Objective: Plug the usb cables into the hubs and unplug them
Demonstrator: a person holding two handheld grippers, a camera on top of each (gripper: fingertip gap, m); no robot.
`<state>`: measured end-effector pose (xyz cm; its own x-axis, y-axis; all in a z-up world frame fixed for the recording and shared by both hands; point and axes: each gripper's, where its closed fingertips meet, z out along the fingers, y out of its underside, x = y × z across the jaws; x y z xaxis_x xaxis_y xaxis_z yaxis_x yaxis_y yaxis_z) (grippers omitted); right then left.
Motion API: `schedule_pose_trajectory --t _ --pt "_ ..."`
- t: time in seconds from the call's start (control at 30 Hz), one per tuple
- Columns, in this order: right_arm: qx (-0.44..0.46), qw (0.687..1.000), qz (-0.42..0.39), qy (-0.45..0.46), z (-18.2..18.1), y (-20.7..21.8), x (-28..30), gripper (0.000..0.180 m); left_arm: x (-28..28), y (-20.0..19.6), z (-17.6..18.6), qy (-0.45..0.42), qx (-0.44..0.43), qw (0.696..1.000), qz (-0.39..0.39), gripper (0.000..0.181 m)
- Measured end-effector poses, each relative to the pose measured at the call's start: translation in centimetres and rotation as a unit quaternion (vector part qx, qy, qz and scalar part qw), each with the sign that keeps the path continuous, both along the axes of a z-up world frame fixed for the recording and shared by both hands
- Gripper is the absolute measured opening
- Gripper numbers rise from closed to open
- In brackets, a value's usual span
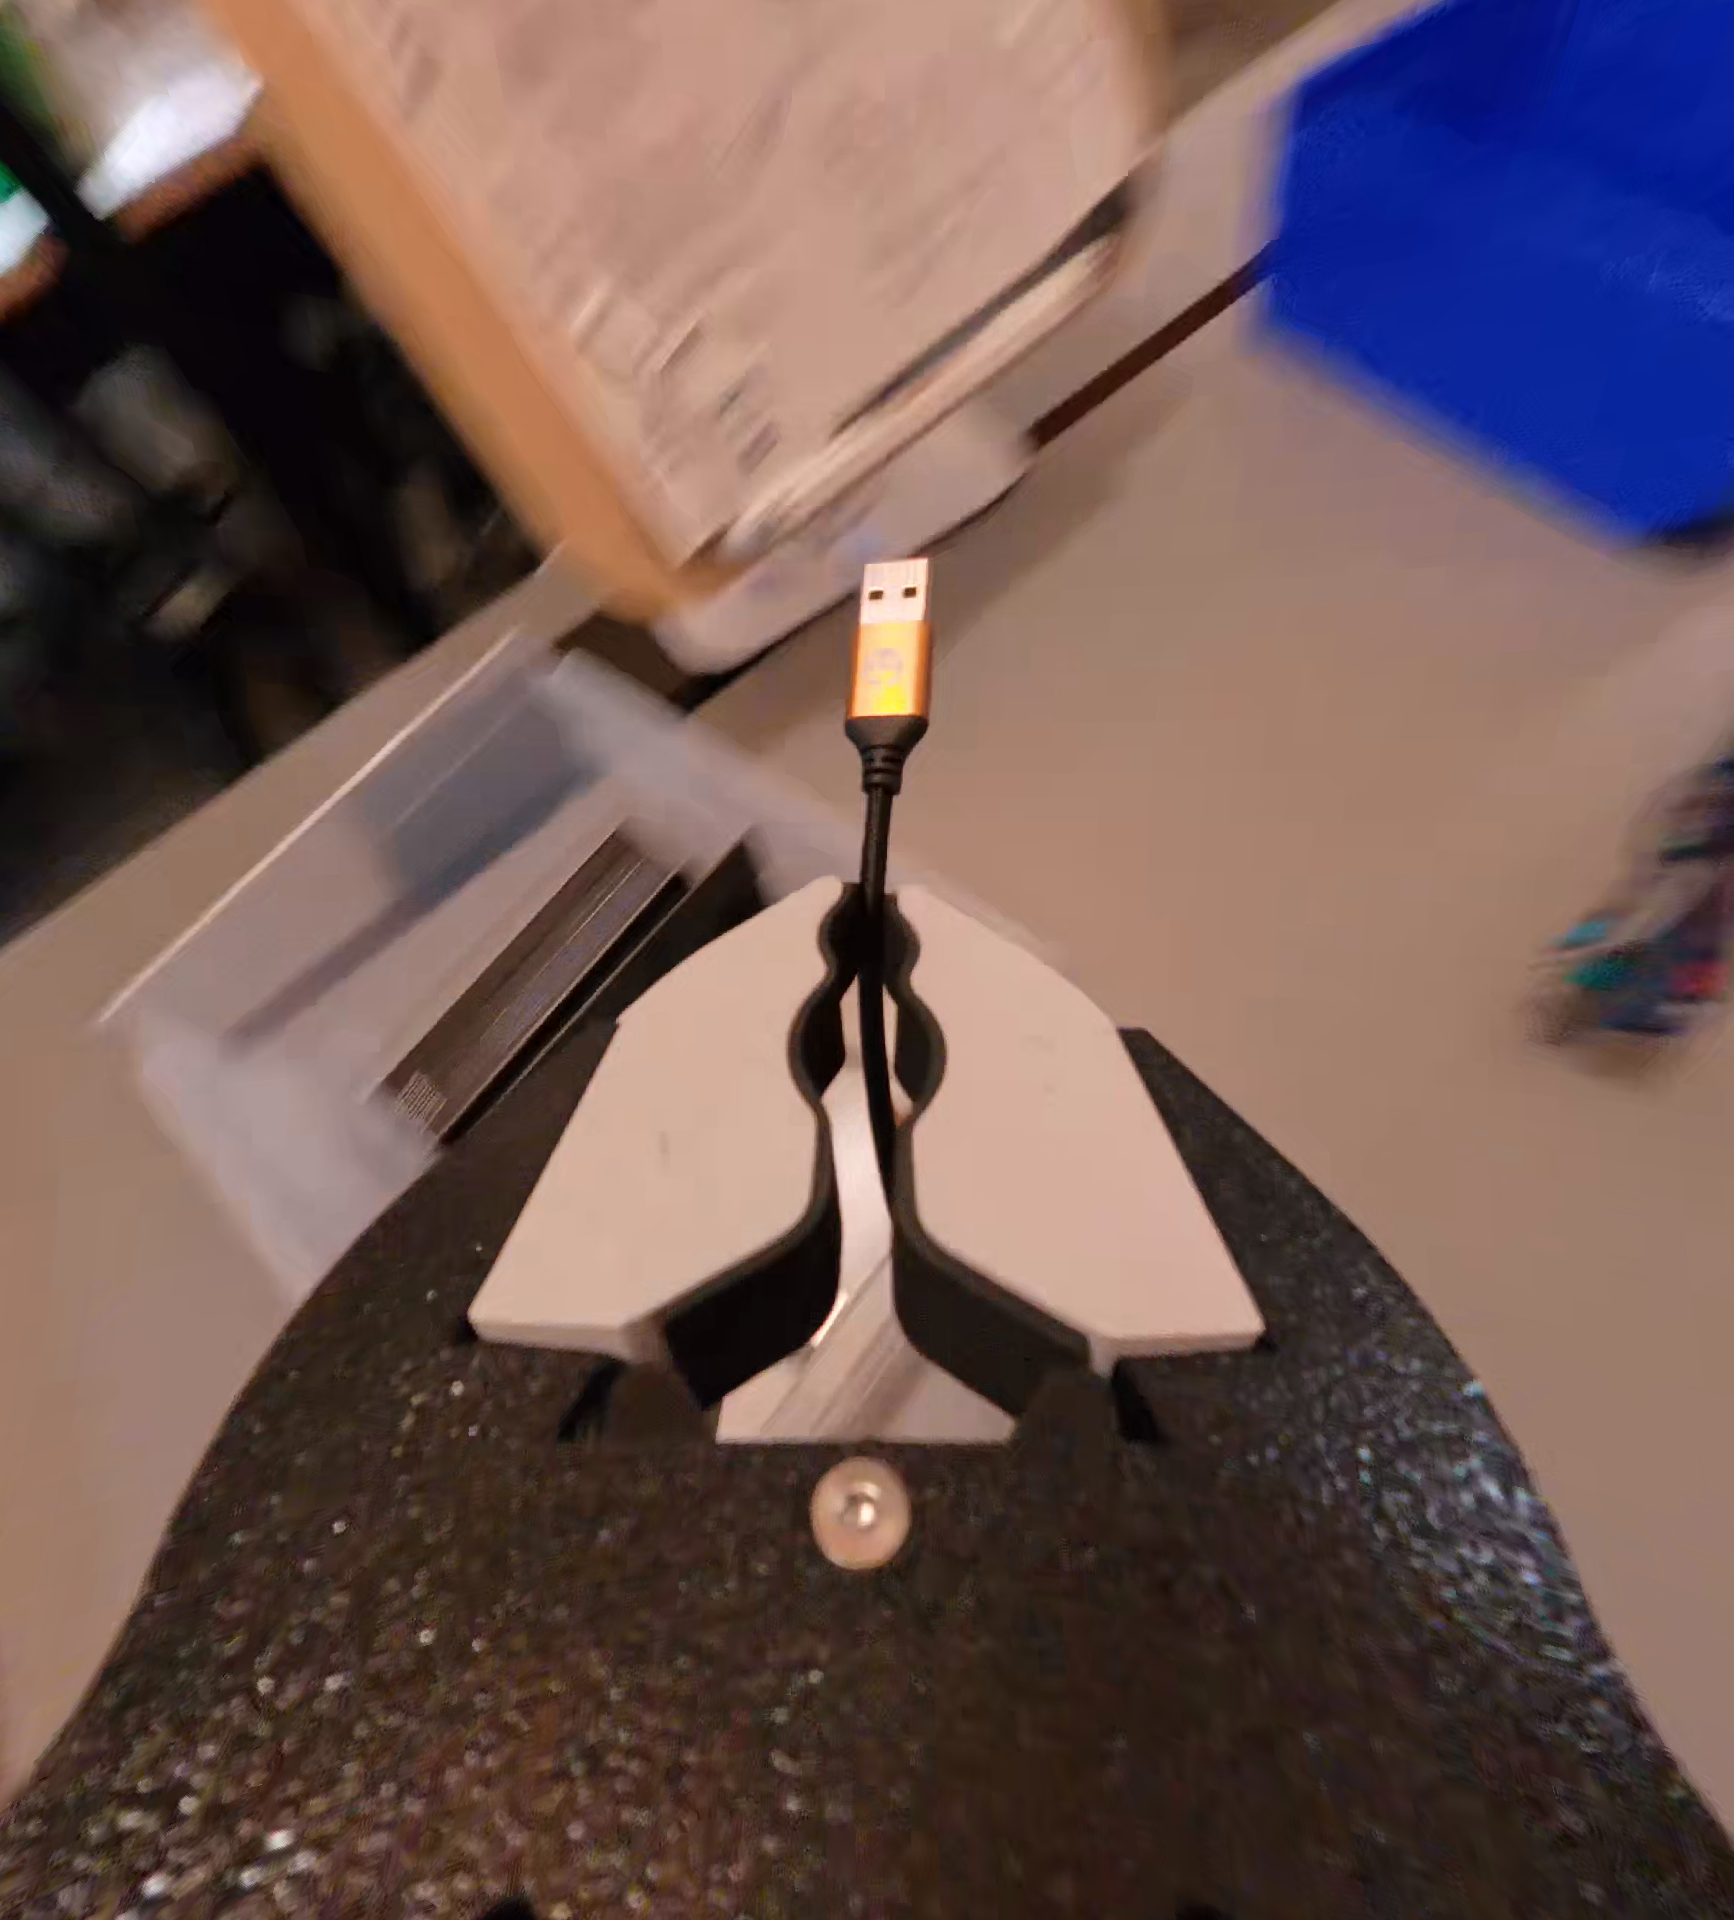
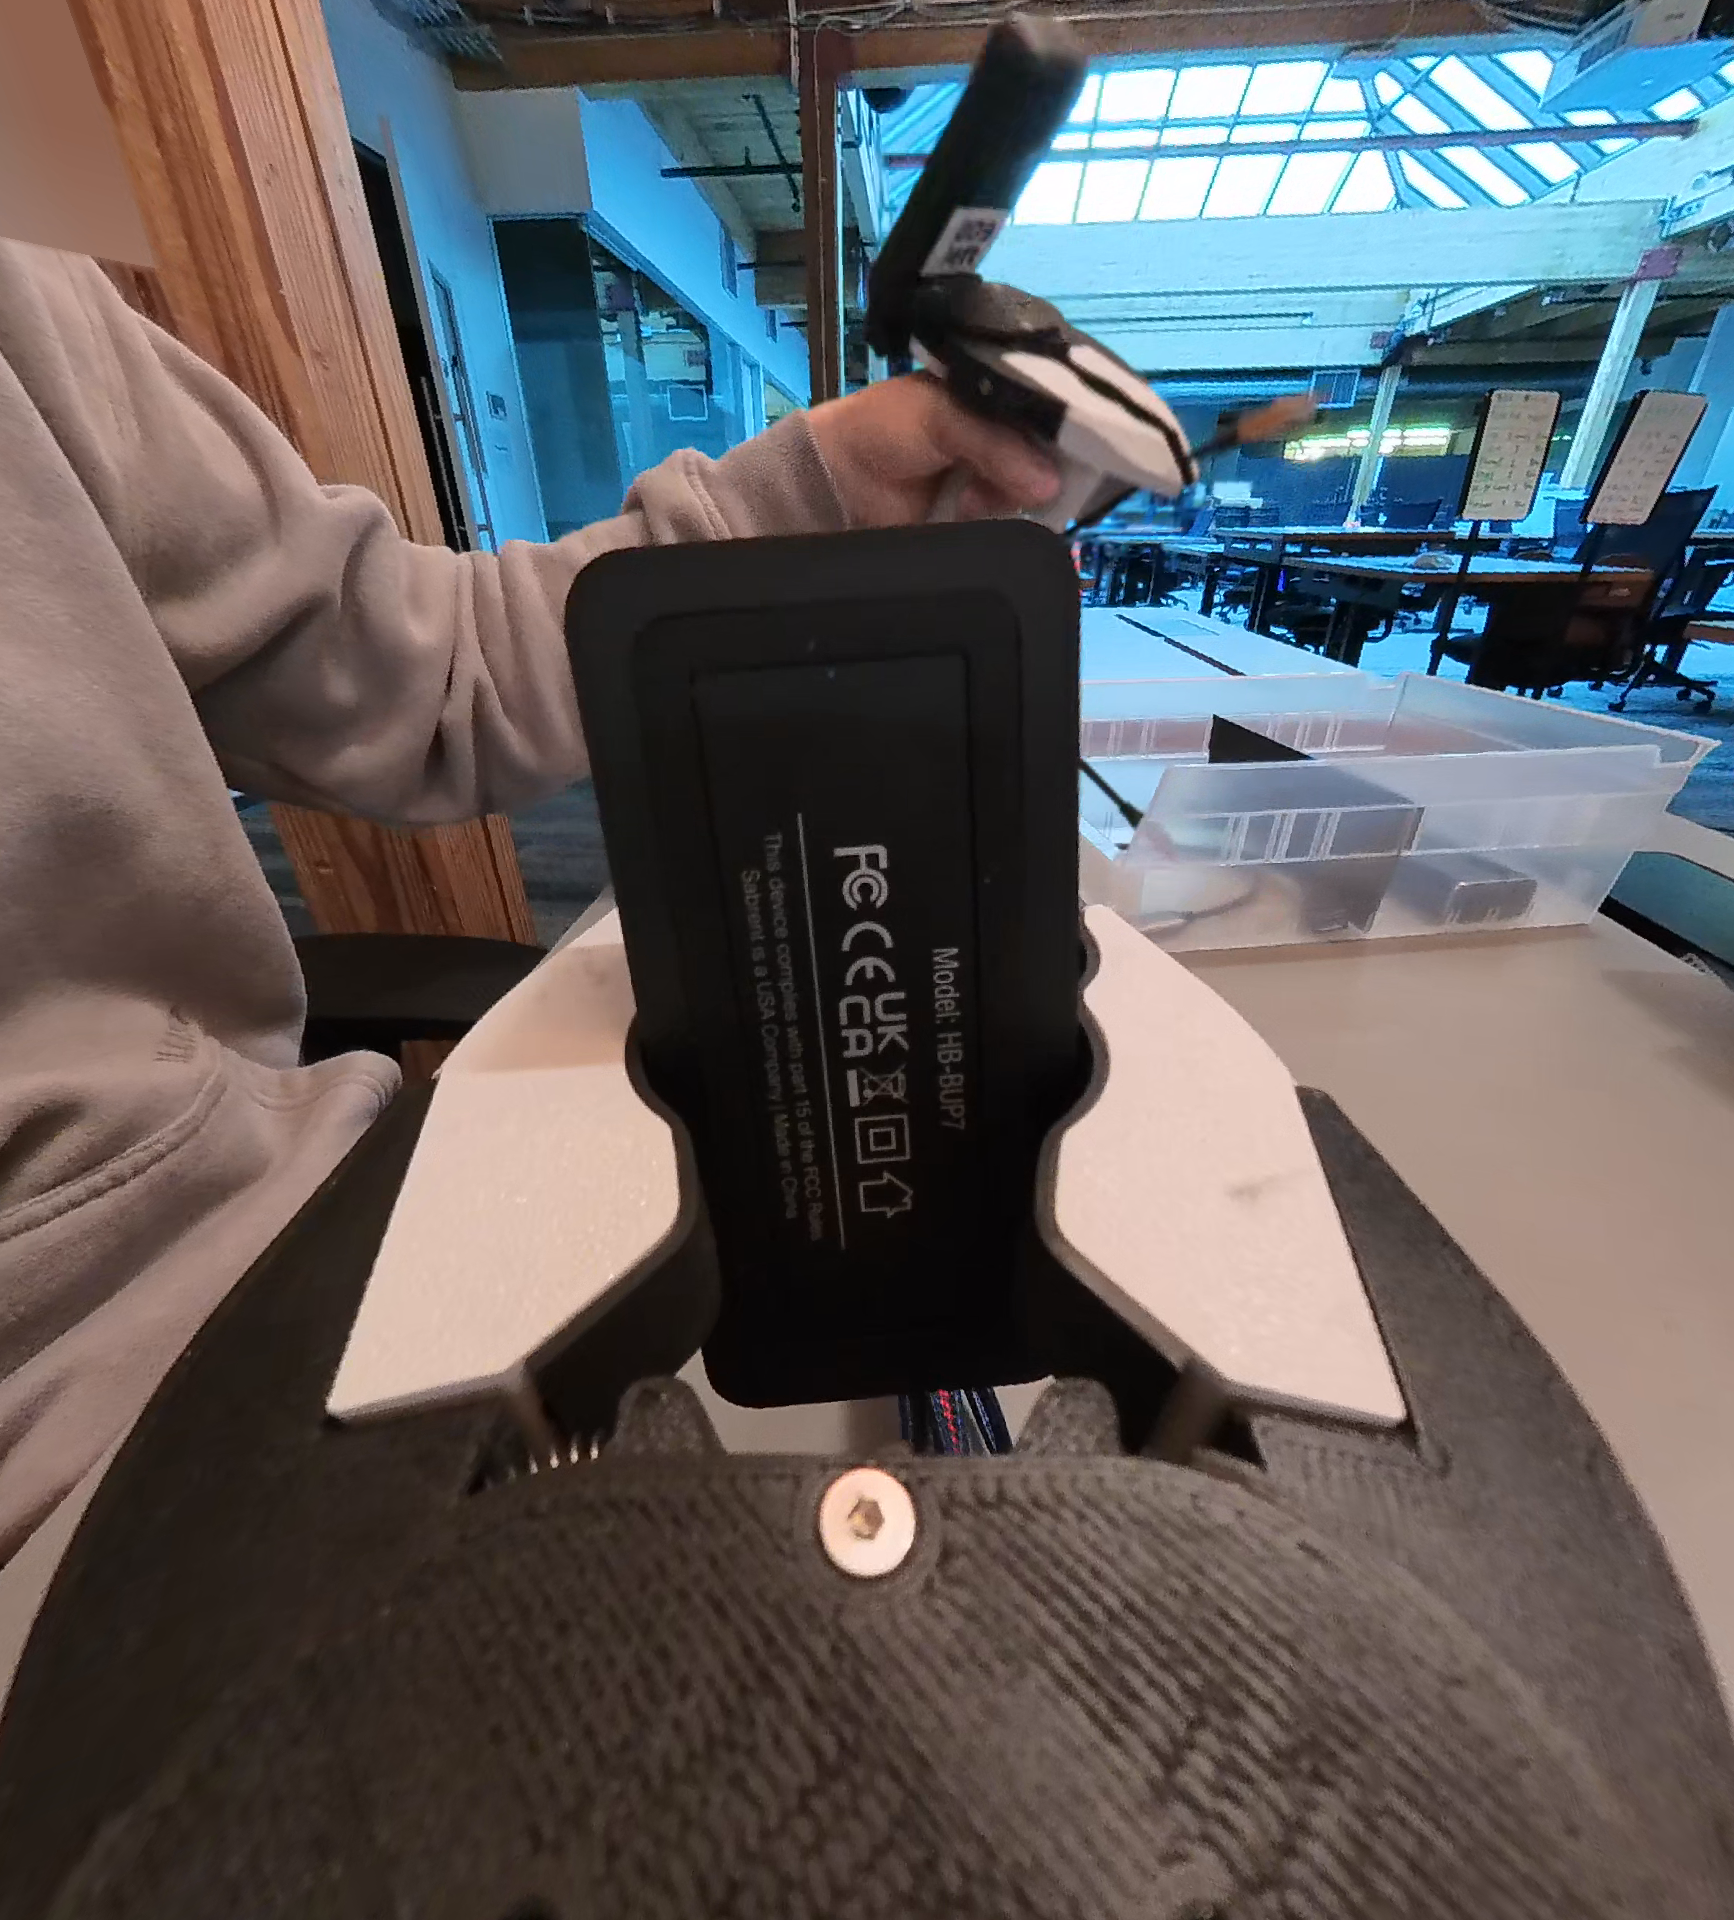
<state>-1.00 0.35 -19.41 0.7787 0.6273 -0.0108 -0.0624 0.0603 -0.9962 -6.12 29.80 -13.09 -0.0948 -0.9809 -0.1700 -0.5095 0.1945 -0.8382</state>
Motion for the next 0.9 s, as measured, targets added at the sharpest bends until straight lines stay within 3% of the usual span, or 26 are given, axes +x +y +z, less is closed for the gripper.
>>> schedule_pose_trajectory --t 0.03,0.13,0.33,0.57,0.9 --pt "0.000 1.000 0.002 0.000 0.0 0.0 -0.1 0.072 0.2 -1.9 1.2 -0.042 -0.026 0.997 -0.054 0.004" --pt "0.001 1.000 0.004 0.001 0.0 0.0 -0.2 0.072 -0.3 -5.8 3.3 -0.123 -0.075 0.977 -0.160 0.004" --pt "0.007 1.000 0.002 0.017 0.3 -0.1 0.3 0.072 -1.4 -10.6 6.2 -0.193 -0.131 0.937 -0.261 0.003" --pt "0.016 0.999 0.010 0.025 0.7 -0.6 0.4 0.072 -0.4 -14.6 3.2 -0.114 -0.112 0.941 -0.299 0.004" --pt "0.020 0.998 0.031 0.055 0.6 -0.6 0.3 0.072 1.8 -21.7 -5.7 0.087 0.037 0.956 -0.276 0.004"
